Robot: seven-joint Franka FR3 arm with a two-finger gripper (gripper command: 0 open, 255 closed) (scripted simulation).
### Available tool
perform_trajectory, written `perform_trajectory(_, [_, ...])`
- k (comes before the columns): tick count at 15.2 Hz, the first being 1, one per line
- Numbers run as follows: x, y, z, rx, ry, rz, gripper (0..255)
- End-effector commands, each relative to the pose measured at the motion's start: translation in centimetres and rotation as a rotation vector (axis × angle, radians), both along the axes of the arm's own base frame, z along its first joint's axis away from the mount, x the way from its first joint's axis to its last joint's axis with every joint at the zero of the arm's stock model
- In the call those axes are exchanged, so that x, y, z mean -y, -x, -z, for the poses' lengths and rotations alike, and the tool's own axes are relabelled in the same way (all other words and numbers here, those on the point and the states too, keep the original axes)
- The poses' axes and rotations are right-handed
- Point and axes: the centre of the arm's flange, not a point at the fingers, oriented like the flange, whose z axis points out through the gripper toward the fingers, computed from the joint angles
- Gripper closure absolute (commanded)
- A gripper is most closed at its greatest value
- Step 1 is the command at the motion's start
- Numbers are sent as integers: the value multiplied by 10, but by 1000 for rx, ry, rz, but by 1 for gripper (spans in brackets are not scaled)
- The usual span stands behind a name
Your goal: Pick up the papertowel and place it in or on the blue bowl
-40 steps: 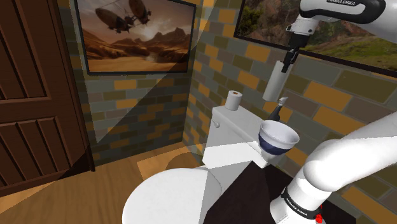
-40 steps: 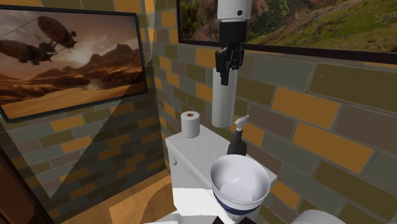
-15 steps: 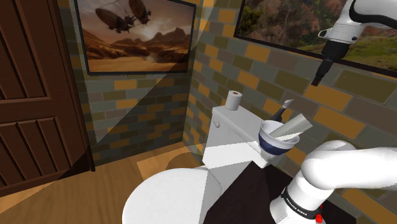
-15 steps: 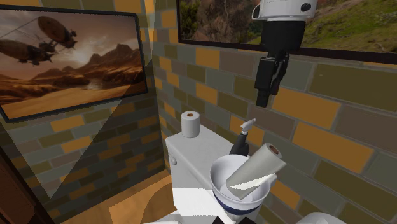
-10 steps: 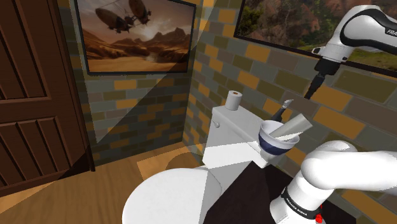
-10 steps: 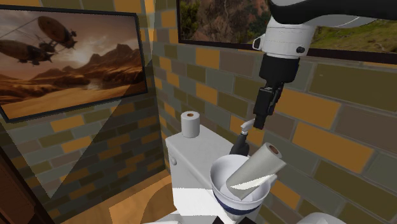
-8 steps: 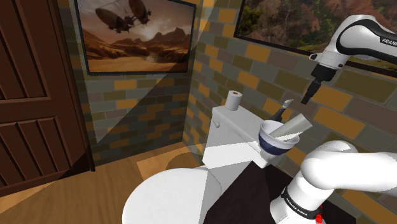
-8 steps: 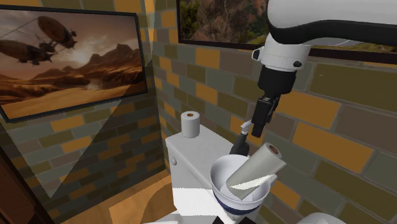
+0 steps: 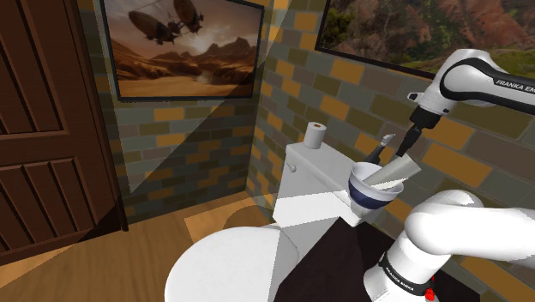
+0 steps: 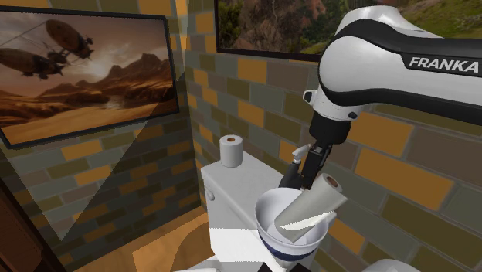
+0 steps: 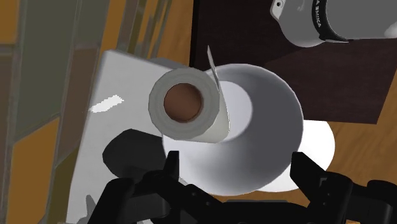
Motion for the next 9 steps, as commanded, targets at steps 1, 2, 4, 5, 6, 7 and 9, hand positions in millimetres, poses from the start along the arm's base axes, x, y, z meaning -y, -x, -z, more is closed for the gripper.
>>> perform_trajectory(1, [0,0,11,1,0,0,0])
perform_trajectory(2, [0,0,14,1,0,0,0])
perform_trajectory(4, [0,0,14,1,0,0,0])
perform_trajectory(5, [0,0,14,1,0,0,0])
perform_trajectory(6, [0,0,14,1,0,0,0])
perform_trajectory(7, [0,0,14,1,0,0,0])
perform_trajectory(9, [0,0,14,1,0,0,0])
